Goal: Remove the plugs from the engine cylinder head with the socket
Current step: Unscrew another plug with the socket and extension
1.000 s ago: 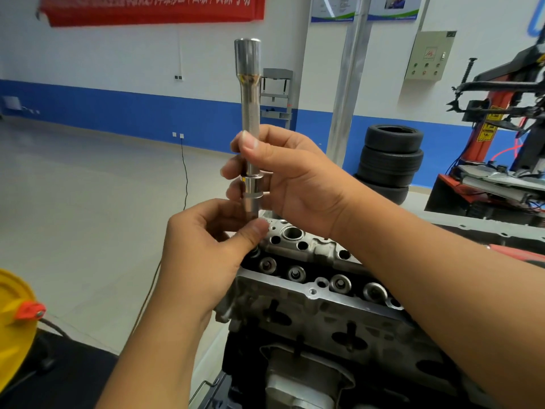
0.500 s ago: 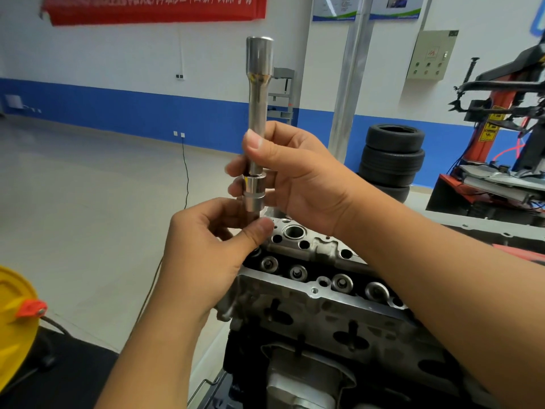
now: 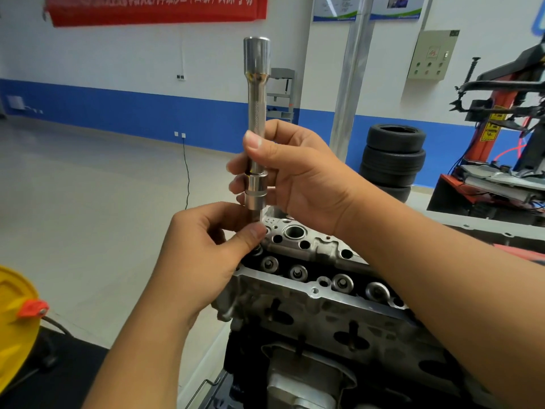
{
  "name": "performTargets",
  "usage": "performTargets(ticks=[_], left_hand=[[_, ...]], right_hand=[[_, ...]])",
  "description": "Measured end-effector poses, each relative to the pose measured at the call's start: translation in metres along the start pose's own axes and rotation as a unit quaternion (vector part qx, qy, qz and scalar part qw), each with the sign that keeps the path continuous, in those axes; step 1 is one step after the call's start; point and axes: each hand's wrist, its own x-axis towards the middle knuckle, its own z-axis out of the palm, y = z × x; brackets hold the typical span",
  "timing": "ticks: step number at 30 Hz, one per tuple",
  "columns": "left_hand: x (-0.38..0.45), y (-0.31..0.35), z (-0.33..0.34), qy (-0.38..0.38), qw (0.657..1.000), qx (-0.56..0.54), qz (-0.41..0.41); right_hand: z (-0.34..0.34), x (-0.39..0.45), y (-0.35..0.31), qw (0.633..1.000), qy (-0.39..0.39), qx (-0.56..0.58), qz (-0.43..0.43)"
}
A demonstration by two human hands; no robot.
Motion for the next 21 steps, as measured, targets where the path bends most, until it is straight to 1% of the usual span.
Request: performTargets(ticks=[2,4,8,11,15,18,21], left_hand=[[0.0004,0.0001,-0.0031,-0.033,0.999,-0.003,-0.011],[0.0006,0.0004,-0.0051,-0.044,0.999,0.013,-0.011],[0.0002,-0.0009,-0.0038,-0.015,1.0,0.006,-0.006],[-0.0004,-0.0018,-0.0033,0.0,1.0,-0.001,0.0],[-0.0002,-0.0018,-0.0008,-0.014,1.0,-0.004,0.01],[-0.0002,-0.0002,-0.0008,-0.034,0.999,-0.038,0.004],[0.0002,0.0026,-0.0011,-0.029,0.999,-0.043,0.004]], right_hand=[[0.0003,0.0004,-0.0003,1.0,0.003,0.0,-0.004],[0.0015,0.0007,-0.0007,1.0,-0.002,0.006,-0.006],[0.0032,0.0001,-0.0017,1.0,-0.018,0.02,0.007],[0.0028,0.0001,-0.001,1.0,-0.012,0.027,0.006],[0.0017,0.0002,0.0001,1.0,-0.015,0.022,-0.002],[0.0023,0.0011,-0.0002,1.0,-0.015,0.022,0.004],[0.0029,0.0012,-0.0014,1.0,-0.014,0.01,0.013]])
